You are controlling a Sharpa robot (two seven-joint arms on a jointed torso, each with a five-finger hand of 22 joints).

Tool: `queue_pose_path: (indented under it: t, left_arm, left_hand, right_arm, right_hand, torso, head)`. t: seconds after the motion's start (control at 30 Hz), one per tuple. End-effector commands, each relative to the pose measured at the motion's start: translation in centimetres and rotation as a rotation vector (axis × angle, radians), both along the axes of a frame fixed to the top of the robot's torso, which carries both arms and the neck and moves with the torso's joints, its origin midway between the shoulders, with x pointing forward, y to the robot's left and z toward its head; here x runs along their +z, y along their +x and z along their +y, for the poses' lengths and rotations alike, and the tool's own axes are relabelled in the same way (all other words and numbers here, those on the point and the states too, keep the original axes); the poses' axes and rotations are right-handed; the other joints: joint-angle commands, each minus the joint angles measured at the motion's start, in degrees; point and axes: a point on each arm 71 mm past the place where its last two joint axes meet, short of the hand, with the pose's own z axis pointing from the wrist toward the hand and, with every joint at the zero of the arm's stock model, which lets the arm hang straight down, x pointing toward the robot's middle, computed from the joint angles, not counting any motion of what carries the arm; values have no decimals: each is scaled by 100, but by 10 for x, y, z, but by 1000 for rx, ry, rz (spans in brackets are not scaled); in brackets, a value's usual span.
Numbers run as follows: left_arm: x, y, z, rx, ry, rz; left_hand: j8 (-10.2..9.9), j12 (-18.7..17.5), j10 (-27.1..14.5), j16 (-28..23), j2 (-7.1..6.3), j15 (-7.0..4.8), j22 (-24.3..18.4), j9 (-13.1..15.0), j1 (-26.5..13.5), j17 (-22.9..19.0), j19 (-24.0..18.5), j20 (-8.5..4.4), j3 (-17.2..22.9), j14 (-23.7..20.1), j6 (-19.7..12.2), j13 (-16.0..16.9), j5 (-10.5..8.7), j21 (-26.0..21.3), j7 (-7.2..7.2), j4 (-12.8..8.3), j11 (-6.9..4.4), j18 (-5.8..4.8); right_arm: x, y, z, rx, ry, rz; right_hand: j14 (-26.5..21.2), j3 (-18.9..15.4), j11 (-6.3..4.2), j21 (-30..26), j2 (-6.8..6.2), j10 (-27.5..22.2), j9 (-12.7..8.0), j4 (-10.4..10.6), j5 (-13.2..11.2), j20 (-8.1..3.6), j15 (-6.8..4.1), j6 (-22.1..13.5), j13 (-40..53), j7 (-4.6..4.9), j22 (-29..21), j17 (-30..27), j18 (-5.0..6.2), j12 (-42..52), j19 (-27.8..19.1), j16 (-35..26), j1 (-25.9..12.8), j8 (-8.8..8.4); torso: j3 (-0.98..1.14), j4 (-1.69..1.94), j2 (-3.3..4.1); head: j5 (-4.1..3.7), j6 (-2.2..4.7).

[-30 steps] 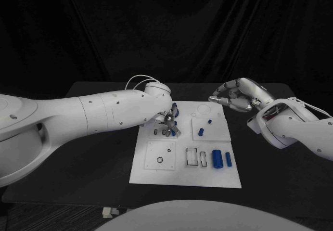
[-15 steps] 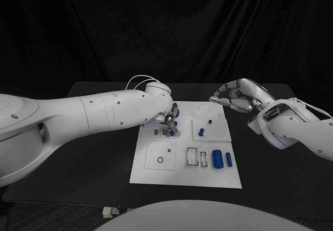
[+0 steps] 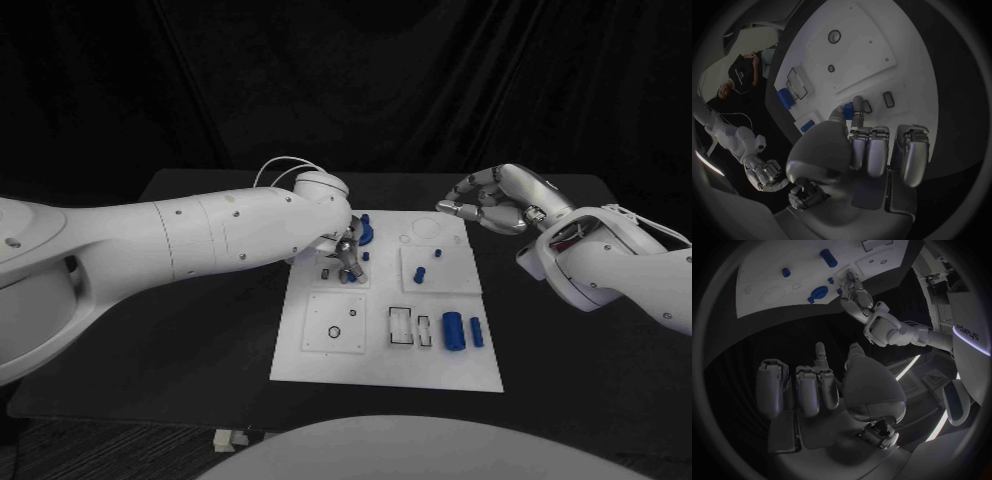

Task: Assemble the parts on the task board

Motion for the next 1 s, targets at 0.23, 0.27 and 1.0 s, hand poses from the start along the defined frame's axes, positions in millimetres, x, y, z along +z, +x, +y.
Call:
queue_pose_path:
  t: [0.23, 0.27, 1.0]
  left_arm:
    - [5, 0, 13, 63, -17, -48]
    - [5, 0, 15, 68, -16, -51]
    - [8, 5, 26, 104, -9, -71]
  left_hand:
    - [-59, -21, 616, 15, -24, -62, 1405, 74, 50, 1507, 516, -65, 103, 595, 31, 1491, -201, -37, -44, 55, -77, -8]
    - [-60, -21, 616, 15, -25, -62, 1407, 76, 47, 1507, 517, -66, 106, 595, 33, 1491, -206, -36, -45, 59, -77, -8]
    - [-84, -21, 616, 15, -29, -64, 1400, 97, -3, 1507, 512, -69, 139, 595, 37, 1491, -224, -40, -43, 126, -76, -6]
  right_arm:
    - [-3, 0, -1, -13, -10, 17]
    - [-3, 0, -1, -13, -11, 17]
    - [-5, 1, 1, -11, -16, 31]
  right_hand:
    - [610, -32, 41, -50, 42, 598, -4, 2, 34, 42, 41, 59, 1508, -2, 1198, 1506, 100, 20, 123, 17, 44, 1]
    - [610, -32, 41, -50, 42, 598, -4, 2, 34, 42, 41, 59, 1508, -2, 1198, 1506, 100, 20, 123, 17, 44, 1]
    - [610, -39, 40, -70, 45, 598, -4, 2, 35, 41, 39, 61, 1508, -3, 1191, 1506, 105, 20, 113, 17, 58, 1]
  torso:
    - [-4, 4, -4]
    - [-4, 5, -6]
    - [-5, 2, 3]
  head:
    - [44, -1]
    - [49, -1]
    - [86, -1]
